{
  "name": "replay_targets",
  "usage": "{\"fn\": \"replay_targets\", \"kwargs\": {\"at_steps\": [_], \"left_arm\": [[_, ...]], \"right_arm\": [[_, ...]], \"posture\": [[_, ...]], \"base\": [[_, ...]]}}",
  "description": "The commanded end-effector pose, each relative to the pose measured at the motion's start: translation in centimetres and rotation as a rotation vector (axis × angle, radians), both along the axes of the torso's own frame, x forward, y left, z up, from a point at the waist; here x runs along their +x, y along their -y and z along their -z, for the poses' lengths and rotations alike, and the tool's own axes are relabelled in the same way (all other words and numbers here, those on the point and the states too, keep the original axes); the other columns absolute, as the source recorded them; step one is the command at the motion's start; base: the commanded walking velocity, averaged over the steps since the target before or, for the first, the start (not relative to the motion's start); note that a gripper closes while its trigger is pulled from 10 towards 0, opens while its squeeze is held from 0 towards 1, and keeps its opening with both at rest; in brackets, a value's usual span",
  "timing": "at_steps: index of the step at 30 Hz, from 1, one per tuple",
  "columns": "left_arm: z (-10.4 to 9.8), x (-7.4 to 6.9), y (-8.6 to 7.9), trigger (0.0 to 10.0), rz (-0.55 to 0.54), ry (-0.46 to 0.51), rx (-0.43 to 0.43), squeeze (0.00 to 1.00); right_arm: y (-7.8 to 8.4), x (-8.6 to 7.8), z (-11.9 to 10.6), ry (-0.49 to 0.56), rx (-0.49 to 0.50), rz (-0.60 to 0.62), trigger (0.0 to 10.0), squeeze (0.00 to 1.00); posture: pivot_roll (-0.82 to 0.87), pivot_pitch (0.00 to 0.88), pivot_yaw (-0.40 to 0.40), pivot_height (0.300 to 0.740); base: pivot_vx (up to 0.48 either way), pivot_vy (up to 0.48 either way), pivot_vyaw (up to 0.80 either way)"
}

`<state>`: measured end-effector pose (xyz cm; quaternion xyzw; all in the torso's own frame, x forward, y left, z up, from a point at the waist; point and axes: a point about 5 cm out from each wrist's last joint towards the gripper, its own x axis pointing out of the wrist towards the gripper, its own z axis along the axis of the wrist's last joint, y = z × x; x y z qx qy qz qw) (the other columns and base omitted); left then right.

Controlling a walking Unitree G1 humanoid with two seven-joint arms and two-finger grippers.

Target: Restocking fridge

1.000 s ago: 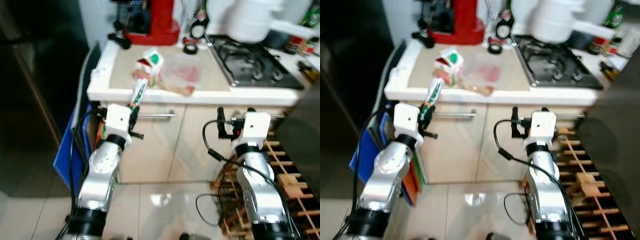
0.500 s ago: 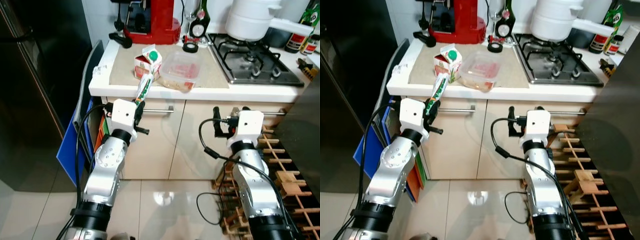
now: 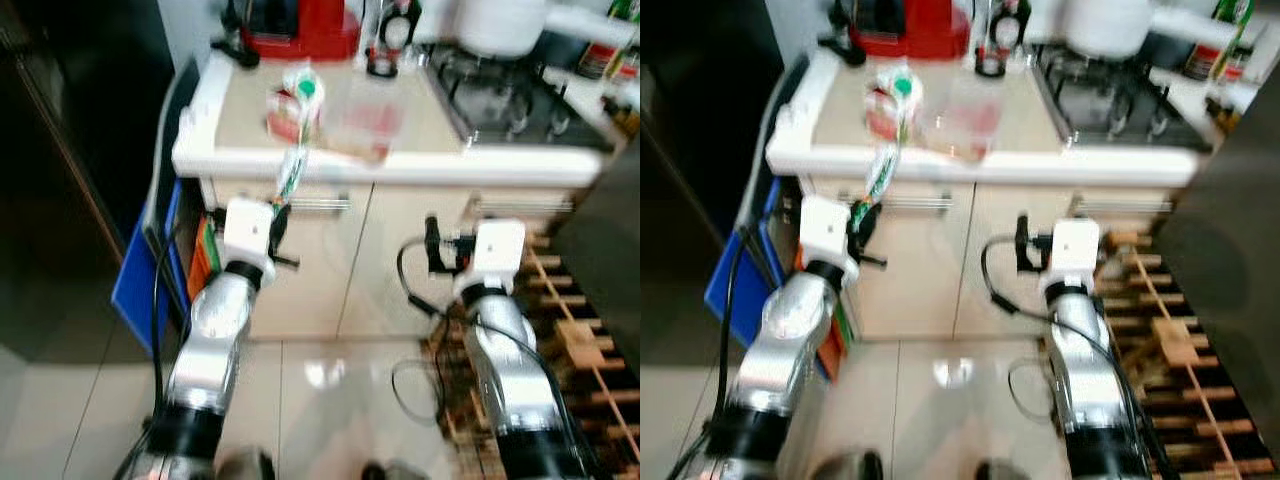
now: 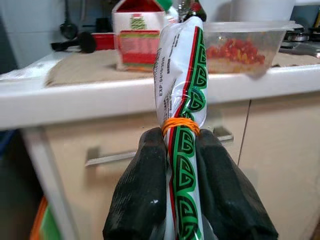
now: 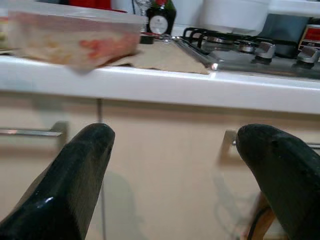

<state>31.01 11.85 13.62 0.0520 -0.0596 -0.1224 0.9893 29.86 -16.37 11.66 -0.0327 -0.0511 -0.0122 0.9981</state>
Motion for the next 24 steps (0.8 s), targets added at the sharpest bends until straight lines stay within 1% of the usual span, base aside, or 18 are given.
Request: {"fn": "replay_targets", "kwargs": {"at_steps": [1,16,19,21,22,23,24], "left_arm": [[-0.31,-0.13,0.04,10.0,0.002,0.01,-0.007,0.0],[-0.14,-0.25,-0.02,10.0,0.014,0.002,0.007,0.0],[-0.17,-0.31,-0.02,10.0,0.025,0.015,0.013,0.0],[-0.1,-0.32,0.15,10.0,0.034,0.012,0.031,0.0],[-0.17,-0.34,0.21,10.0,0.042,0.013,0.019,0.0],[-0.38,-0.46,0.39,10.0,0.073,0.018,-0.002,0.0],[-0.38,-0.46,0.39,10.0,0.073,0.018,-0.002,0.0]], "right_arm": [[0.1,-0.07,0.1,0.003,0.005,0.0,10.0,0.0],[0.03,-0.21,0.44,-0.008,0.005,-0.002,10.0,0.0],[0.0,-0.22,0.49,-0.009,0.005,-0.003,10.0,0.0],[0.03,-0.23,0.54,-0.01,0.004,-0.003,10.0,0.0],[0.04,-0.23,0.55,-0.01,0.004,-0.002,10.0,0.0],[0.09,-0.21,0.57,-0.01,0.002,0.0,10.0,0.0],[0.09,-0.21,0.57,-0.01,0.002,0.0,10.0,0.0]], "posture": [[-0.02,0.0,-0.03,0.74],[-0.02,0.0,-0.024,0.74],[-0.02,0.0,-0.023,0.74],[-0.03,0.0,-0.023,0.74],[-0.03,0.0,-0.022,0.74],[-0.03,0.0,-0.022,0.74],[-0.03,0.0,-0.022,0.74]], "base": [[-0.382,0.0,0.0],[-0.383,0.0,0.0],[-0.36,0.0,0.0],[0.0,0.0,0.0],[0.0,0.0,0.0],[0.0,0.0,0.0],[0.0,0.0,0.0]]}}
